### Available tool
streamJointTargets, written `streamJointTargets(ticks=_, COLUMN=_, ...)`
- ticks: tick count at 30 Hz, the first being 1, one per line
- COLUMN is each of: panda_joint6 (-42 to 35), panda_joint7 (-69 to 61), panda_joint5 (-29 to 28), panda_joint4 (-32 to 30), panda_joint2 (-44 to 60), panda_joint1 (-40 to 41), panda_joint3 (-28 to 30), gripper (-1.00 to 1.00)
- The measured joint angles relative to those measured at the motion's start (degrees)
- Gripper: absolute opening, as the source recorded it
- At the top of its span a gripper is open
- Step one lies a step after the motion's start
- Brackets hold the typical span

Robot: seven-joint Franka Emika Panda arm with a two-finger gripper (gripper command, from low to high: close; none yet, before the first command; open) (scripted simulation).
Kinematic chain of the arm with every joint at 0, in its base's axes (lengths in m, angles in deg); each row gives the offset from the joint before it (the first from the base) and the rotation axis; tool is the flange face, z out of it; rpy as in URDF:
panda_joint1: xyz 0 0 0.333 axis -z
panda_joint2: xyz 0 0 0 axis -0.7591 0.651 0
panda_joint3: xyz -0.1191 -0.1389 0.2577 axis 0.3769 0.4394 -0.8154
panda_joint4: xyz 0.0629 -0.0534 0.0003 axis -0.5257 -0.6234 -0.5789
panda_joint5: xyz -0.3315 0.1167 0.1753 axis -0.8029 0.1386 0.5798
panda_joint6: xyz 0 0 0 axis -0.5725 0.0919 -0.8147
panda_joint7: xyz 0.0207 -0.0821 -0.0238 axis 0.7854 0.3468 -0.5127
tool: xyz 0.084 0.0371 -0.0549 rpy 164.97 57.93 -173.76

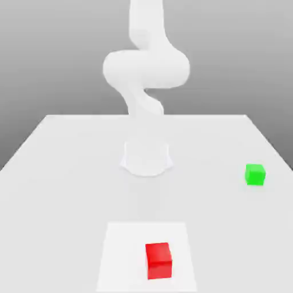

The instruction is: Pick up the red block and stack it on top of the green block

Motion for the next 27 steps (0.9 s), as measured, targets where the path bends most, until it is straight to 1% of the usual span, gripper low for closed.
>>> streamJointTargets(ticks=22, panda_joint6=20.62, panda_joint7=-3.07, panda_joint5=-0.27, panda_joint4=-13.66, panda_joint2=46.05, panda_joint1=-1.75, panda_joint3=-0.95, gripper=0.00)
streamJointTargets(ticks=27, panda_joint6=28.37, panda_joint7=-2.94, panda_joint5=-0.72, panda_joint4=-13.26, panda_joint2=56.44, panda_joint1=-1.92, panda_joint3=-0.77, gripper=0.00)
